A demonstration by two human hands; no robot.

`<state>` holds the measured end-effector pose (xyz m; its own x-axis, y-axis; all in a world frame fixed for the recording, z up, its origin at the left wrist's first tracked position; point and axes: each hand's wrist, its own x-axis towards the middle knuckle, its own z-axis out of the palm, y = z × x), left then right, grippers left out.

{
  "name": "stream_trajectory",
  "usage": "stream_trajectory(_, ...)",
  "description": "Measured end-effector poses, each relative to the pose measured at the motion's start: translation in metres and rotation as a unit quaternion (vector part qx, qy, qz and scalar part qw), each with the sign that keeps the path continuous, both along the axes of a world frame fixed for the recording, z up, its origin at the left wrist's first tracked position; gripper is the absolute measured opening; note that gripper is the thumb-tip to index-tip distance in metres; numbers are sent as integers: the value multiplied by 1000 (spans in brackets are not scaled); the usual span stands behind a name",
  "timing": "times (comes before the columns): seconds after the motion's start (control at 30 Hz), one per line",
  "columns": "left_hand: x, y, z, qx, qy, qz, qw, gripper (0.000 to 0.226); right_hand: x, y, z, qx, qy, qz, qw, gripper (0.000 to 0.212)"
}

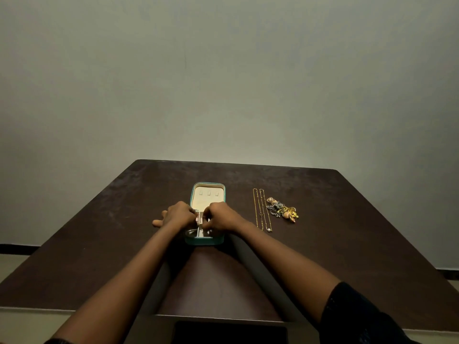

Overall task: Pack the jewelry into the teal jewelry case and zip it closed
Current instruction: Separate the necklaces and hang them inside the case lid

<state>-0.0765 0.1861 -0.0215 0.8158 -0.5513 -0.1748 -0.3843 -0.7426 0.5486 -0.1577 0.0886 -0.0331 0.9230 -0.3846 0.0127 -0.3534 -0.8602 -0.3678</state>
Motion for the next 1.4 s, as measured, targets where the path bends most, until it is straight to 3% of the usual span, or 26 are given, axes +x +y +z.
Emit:
stream_trajectory(0.2, 10, -5, 5, -93, 71, -87, 989, 33, -8, -18, 20, 194, -117, -33, 973, 12)
stream_trajectory(0.43, 4, -8, 23, -197, 161, -71, 965, 17, -10, -27, 38, 226, -137, -16, 964, 15)
stream_trajectory(0.6, 6, -10, 22, -198, 110, -90, 970, 2, -14, -29, 42, 268, -136, -1, 954, 16)
stream_trajectory(0.8, 8, -11, 21, -178, 44, -107, 977, 4, -12, -31, 39, 270, -115, -8, 956, 14)
stream_trajectory(0.97, 7, -11, 28, -133, -22, -122, 983, 7, -10, -33, 35, 294, -110, -29, 949, 27)
stream_trajectory(1.1, 6, -12, 31, -140, -11, -104, 985, 10, -14, -33, 37, 365, -127, -27, 922, 24)
stream_trajectory(1.4, 3, -12, 45, -142, -48, -98, 984, 12, -15, -30, 39, 534, -191, -70, 820, 17)
